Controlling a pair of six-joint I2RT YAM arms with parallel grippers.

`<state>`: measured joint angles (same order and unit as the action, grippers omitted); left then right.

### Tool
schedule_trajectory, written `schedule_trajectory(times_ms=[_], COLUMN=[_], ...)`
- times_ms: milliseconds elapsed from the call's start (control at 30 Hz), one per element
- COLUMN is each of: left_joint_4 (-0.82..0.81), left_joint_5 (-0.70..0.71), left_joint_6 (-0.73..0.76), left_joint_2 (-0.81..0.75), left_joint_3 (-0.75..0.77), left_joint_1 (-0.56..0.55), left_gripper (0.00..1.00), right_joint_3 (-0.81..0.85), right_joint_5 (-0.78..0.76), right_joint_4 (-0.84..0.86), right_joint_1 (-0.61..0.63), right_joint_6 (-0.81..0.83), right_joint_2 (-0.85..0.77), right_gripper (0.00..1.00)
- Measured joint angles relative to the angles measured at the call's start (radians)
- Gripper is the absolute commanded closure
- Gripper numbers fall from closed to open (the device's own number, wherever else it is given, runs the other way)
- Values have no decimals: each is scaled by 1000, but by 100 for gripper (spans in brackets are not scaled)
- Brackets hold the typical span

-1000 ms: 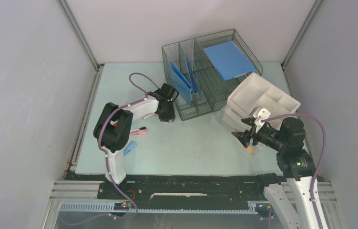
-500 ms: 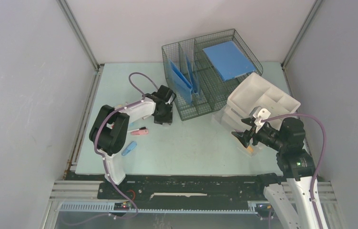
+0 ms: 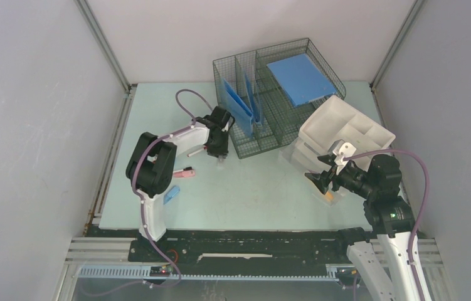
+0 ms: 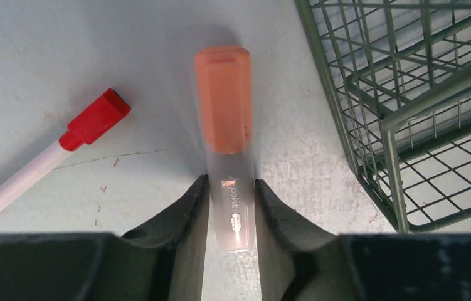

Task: Organize the desk
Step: Pick up the stationery from the center of the board.

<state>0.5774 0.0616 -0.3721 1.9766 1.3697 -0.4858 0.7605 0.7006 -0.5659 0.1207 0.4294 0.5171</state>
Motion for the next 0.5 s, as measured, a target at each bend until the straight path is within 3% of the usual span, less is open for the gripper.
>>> schedule_trajectory(times_ms=[233,367,500], left_joint_4=[-24,-68,-145], left_joint_5=[-17,-25,-56], left_joint_6=[-1,-5,-31], left_joint_2=[-13,-85,-257], left_joint_3=[-23,-122,-297], left_joint_1=[4,5,5], left_gripper=[85,87,92], right_joint_3=[0,0,0], right_joint_5=[-1,0,2], right_joint_4=[0,0,0], right_joint_1=[0,0,0], right_joint_6=[3,4,4], right_joint_2=[0,0,0], right_gripper=[29,29,29])
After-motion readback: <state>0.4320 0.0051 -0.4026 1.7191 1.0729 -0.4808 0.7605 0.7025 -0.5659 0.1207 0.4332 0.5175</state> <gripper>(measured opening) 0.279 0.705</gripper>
